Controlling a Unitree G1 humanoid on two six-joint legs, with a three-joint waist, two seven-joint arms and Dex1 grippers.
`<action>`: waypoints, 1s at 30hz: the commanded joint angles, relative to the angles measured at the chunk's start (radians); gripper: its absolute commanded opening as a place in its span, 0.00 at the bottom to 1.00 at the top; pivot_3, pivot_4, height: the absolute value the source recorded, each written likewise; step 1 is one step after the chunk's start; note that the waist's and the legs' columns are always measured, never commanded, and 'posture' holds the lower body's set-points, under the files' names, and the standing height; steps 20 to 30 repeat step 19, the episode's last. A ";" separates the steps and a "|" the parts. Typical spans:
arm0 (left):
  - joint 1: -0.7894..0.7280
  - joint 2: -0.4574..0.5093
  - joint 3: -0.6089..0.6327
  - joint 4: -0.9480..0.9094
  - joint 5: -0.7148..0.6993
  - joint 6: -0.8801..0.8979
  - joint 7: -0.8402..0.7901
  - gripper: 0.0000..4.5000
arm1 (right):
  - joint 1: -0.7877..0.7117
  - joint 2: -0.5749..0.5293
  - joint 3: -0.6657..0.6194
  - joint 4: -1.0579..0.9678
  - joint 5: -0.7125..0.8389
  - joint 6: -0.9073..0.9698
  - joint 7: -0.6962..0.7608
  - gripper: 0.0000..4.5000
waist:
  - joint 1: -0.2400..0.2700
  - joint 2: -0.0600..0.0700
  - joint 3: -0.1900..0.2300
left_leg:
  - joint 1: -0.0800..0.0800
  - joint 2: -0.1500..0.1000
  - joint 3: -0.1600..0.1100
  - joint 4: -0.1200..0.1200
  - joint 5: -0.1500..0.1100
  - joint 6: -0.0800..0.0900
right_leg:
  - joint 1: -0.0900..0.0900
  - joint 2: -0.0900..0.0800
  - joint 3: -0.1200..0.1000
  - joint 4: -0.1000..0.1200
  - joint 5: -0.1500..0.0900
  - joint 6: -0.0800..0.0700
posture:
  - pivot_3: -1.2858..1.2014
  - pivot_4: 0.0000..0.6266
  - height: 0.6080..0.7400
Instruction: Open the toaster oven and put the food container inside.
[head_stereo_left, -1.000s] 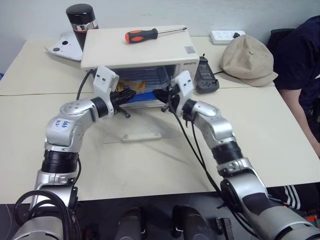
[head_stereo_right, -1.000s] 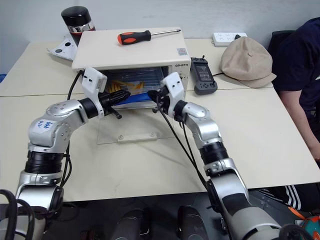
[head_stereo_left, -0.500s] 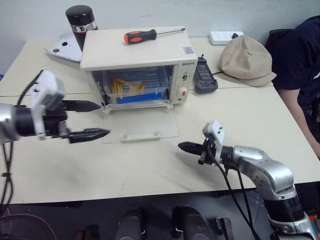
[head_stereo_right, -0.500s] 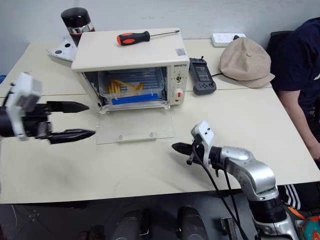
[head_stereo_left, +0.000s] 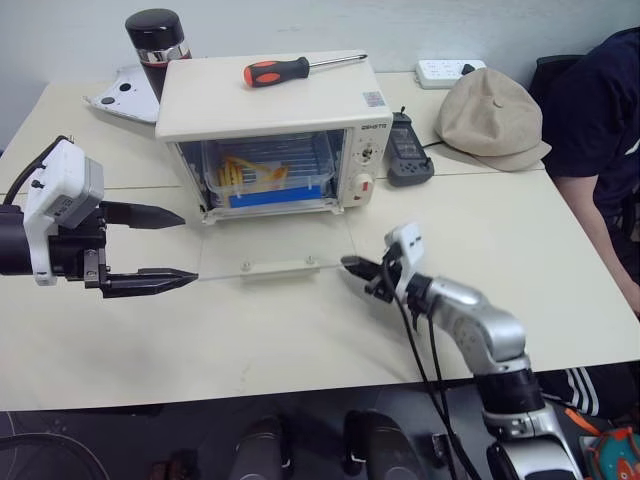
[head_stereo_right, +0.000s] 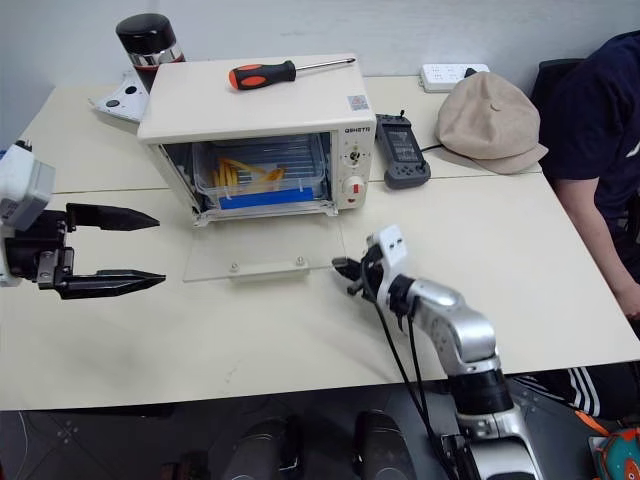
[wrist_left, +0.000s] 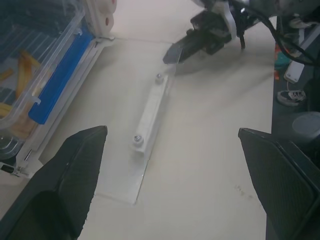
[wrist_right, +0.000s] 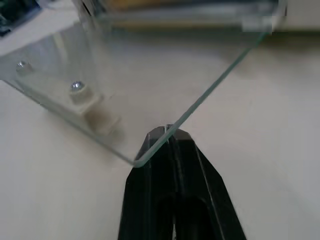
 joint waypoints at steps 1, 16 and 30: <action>-0.013 -0.005 0.068 0.046 -0.001 -0.006 0.024 1.00 | -0.081 -0.104 -0.095 -0.104 0.129 0.087 0.091 0.28 | 0.001 0.000 0.000 | -0.001 0.000 0.000 0.000 0.000 0.000 | -0.001 0.000 0.000 0.001 0.000 0.000 | 0.52 0.24 1.00; -0.018 -0.010 0.257 0.117 -0.080 0.095 0.069 1.00 | -0.242 -0.596 -0.211 -0.035 0.217 0.181 0.386 1.00 | -0.002 0.000 0.000 | 0.000 0.000 0.002 0.000 -0.001 0.002 | -0.001 -0.001 0.001 -0.002 -0.001 0.001 | 0.52 0.24 1.00; 0.001 -0.048 0.280 0.084 -0.086 0.110 0.119 1.00 | -0.216 -0.553 -0.199 -0.035 0.202 0.163 0.346 1.00 | -0.001 0.000 0.000 | 0.000 0.000 0.002 0.000 -0.001 0.002 | -0.002 -0.001 0.001 -0.001 -0.001 0.001 | 0.52 0.24 1.00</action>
